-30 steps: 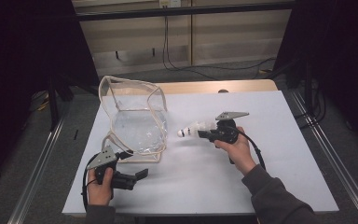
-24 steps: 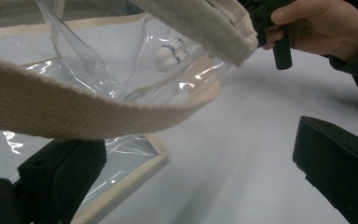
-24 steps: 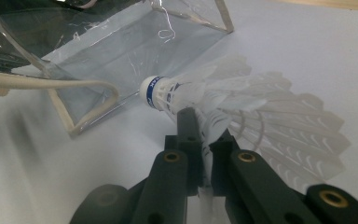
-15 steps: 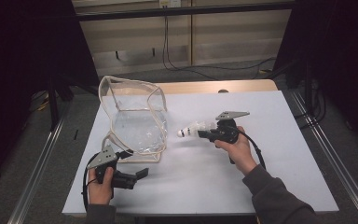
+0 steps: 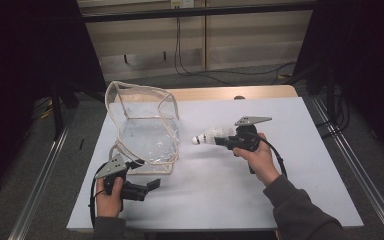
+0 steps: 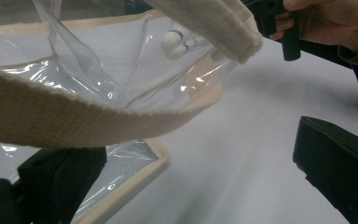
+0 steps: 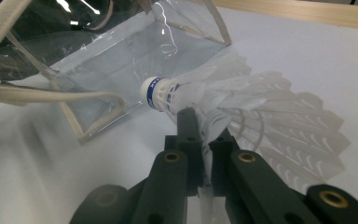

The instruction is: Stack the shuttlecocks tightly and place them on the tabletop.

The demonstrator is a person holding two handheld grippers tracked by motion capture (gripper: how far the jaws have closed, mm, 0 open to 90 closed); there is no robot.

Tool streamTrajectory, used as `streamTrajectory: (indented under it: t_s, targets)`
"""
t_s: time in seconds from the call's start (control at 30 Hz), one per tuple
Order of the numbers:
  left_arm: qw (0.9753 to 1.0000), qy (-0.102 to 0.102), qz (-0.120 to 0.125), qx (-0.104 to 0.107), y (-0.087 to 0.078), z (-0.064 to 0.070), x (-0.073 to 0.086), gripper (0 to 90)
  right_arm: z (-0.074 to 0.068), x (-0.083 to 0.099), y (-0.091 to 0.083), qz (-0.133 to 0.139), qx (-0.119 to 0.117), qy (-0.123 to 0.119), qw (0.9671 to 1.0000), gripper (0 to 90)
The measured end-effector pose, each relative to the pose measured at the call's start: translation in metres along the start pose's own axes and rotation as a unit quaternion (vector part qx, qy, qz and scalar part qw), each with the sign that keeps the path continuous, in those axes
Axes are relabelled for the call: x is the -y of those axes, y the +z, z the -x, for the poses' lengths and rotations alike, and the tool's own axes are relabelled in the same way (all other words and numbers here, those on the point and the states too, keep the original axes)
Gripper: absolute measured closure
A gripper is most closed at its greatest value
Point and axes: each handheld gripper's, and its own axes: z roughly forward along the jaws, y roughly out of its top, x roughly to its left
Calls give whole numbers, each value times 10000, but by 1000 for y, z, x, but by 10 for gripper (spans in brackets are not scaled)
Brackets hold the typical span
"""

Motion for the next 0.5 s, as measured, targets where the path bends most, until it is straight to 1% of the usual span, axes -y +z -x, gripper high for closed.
streamTrajectory:
  t_s: [0.07, 0.2, 0.4, 0.5]
  targets:
    - [10000, 3, 3, 4, 0, 0, 0, 27, -1, -4, -1, -10, 17, -64, 10000, 879]
    - [10000, -1, 4, 2, 0, 0, 1, 28, -3, -14, -5, -3, 22, -118, 9999, 879]
    - [10000, -15, -6, 24, 0, 0, 1, 27, -4, -25, -12, 10, 55, -146, 9999, 879]
    - [10000, -37, 34, 43, -1, -1, 1, 28, -4, -29, -15, 20, 80, -146, 9999, 878]
